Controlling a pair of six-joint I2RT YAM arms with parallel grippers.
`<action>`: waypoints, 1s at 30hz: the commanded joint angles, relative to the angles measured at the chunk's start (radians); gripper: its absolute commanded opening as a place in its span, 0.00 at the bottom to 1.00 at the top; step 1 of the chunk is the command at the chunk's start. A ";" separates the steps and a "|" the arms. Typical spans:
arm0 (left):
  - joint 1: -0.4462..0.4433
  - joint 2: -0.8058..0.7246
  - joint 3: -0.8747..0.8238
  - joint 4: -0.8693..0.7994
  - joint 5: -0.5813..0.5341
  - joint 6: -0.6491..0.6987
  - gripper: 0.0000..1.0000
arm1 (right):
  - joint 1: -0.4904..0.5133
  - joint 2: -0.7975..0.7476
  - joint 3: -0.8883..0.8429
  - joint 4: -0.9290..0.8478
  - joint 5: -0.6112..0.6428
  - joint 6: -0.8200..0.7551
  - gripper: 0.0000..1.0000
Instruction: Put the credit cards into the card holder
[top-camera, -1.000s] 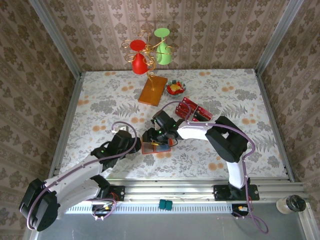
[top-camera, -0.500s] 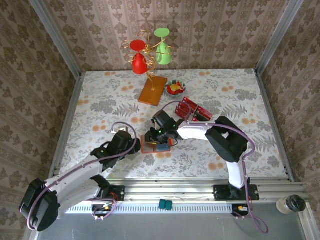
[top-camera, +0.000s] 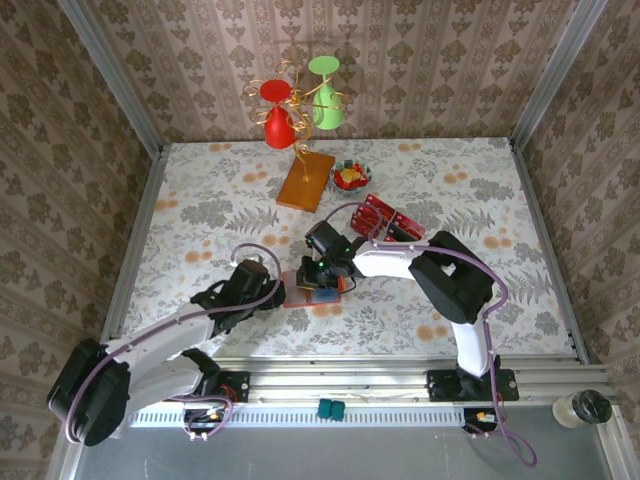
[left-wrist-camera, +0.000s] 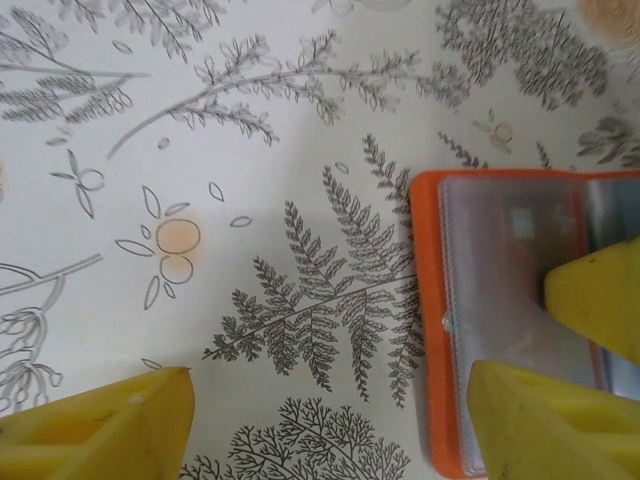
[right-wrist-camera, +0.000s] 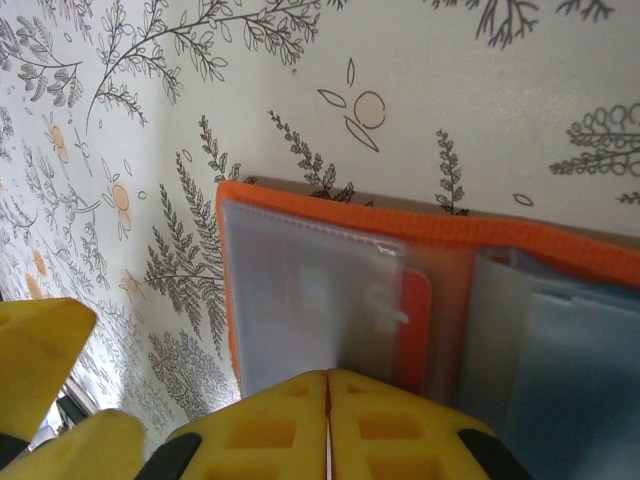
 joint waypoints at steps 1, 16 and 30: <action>0.008 0.031 0.024 0.038 0.027 0.035 0.74 | -0.005 0.016 0.027 -0.067 0.023 -0.012 0.10; -0.011 0.068 0.023 0.103 0.032 0.045 0.75 | -0.002 -0.035 -0.020 -0.055 0.075 0.068 0.11; -0.048 0.175 0.057 0.106 0.033 0.059 0.75 | 0.003 -0.090 -0.070 0.003 0.073 0.125 0.12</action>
